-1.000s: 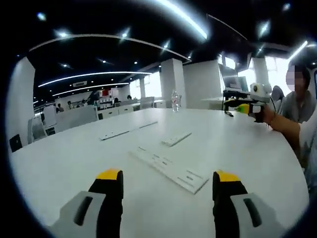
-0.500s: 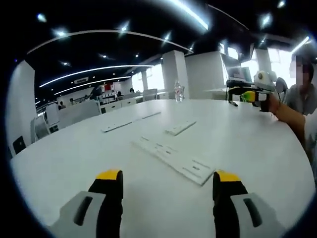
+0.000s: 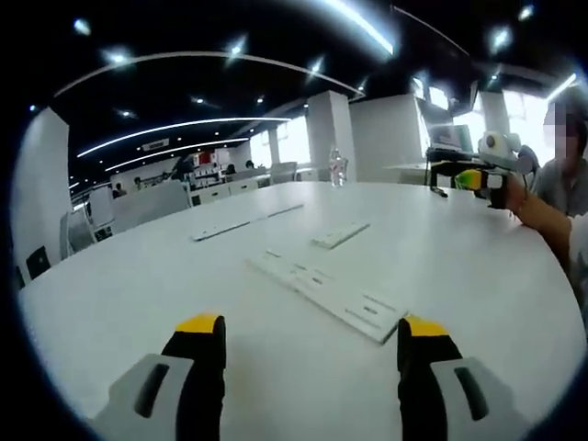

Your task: Locate the socket holder cover, grip the socket holder cover, clip it into the socket holder slot.

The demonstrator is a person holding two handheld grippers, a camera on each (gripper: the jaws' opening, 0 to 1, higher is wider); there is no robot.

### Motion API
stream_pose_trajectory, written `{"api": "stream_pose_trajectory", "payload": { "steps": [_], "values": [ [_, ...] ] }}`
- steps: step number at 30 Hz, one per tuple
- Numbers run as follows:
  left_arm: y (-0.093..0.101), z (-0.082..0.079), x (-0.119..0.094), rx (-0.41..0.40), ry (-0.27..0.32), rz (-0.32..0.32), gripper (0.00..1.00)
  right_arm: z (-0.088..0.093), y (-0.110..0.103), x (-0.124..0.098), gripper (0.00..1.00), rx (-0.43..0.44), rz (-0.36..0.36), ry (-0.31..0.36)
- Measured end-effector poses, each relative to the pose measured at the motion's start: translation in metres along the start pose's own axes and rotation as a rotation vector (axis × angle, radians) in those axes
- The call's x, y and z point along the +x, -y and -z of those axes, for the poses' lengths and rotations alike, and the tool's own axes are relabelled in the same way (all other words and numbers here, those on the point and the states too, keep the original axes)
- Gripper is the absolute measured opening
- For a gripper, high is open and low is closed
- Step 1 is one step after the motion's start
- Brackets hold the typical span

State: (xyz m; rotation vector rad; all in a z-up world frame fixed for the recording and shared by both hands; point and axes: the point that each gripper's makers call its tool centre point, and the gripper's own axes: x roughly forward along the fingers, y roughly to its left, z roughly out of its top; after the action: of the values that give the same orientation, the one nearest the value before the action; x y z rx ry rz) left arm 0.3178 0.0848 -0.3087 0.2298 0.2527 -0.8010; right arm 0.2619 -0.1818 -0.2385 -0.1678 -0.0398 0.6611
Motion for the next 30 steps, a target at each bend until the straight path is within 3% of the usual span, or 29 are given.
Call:
{"api": "stream_pose_trajectory", "payload": {
  "steps": [11,14,17,30],
  "values": [
    [-0.002,-0.001,-0.001,0.008,0.009,-0.02,0.8,0.004,-0.008,0.001,0.44,0.003,-0.022,-0.024],
    [-0.004,-0.003,-0.001,0.018,0.017,-0.032,0.78,0.004,-0.009,0.001,0.44,0.001,-0.024,-0.028],
    [-0.012,-0.004,-0.002,0.031,0.017,-0.071,0.7,0.005,-0.009,0.001,0.44,0.001,-0.024,-0.031],
    [-0.022,-0.003,0.004,0.012,0.012,-0.101,0.71,0.004,-0.009,0.001,0.44,-0.005,-0.024,-0.031]
  ]
}}
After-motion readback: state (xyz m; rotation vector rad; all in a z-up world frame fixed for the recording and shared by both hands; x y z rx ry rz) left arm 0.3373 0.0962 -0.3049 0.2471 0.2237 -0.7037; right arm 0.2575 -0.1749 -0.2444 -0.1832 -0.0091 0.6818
